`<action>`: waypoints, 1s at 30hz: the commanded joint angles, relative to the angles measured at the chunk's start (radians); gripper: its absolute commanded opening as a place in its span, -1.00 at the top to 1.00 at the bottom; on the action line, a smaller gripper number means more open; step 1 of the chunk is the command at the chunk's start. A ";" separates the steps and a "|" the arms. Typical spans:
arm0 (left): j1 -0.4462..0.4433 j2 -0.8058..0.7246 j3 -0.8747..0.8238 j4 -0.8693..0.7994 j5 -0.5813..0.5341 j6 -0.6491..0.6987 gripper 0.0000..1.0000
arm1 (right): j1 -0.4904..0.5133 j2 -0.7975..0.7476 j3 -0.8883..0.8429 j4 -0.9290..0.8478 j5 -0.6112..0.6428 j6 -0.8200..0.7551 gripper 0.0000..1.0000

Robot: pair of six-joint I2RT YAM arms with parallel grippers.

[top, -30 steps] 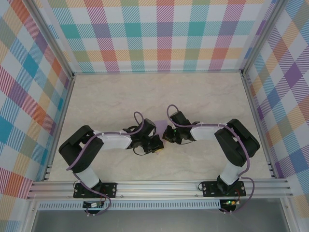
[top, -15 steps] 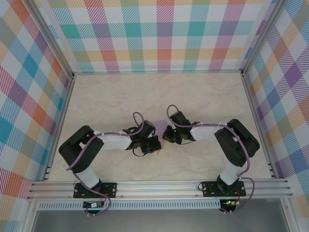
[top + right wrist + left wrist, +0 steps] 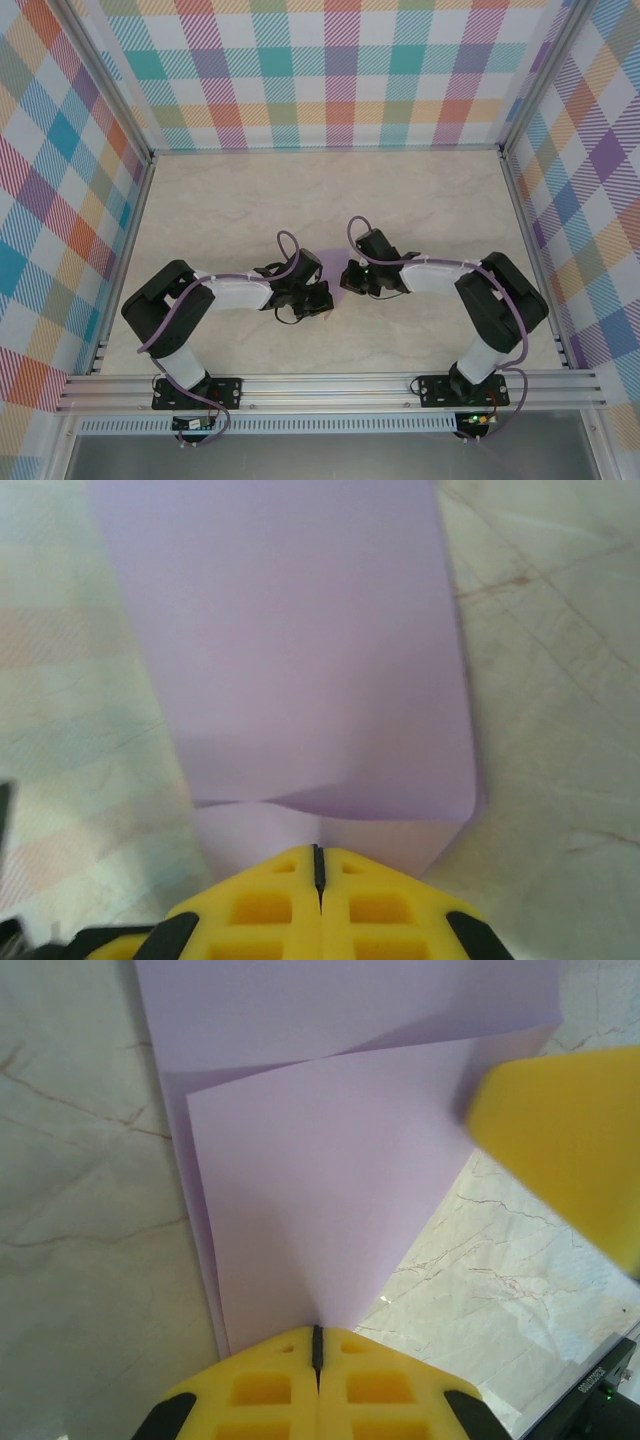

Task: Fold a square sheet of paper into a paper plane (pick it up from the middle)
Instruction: Third fold the triangle at the center of the table.

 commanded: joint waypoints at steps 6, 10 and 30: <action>-0.009 0.033 -0.029 -0.118 -0.078 0.027 1.00 | 0.012 -0.018 -0.024 0.039 -0.125 -0.073 1.00; -0.010 0.035 -0.027 -0.118 -0.077 0.027 1.00 | 0.035 0.026 -0.023 0.052 -0.135 -0.050 1.00; -0.008 0.022 -0.032 -0.172 -0.099 0.036 1.00 | -0.085 0.082 -0.084 0.031 -0.048 -0.087 1.00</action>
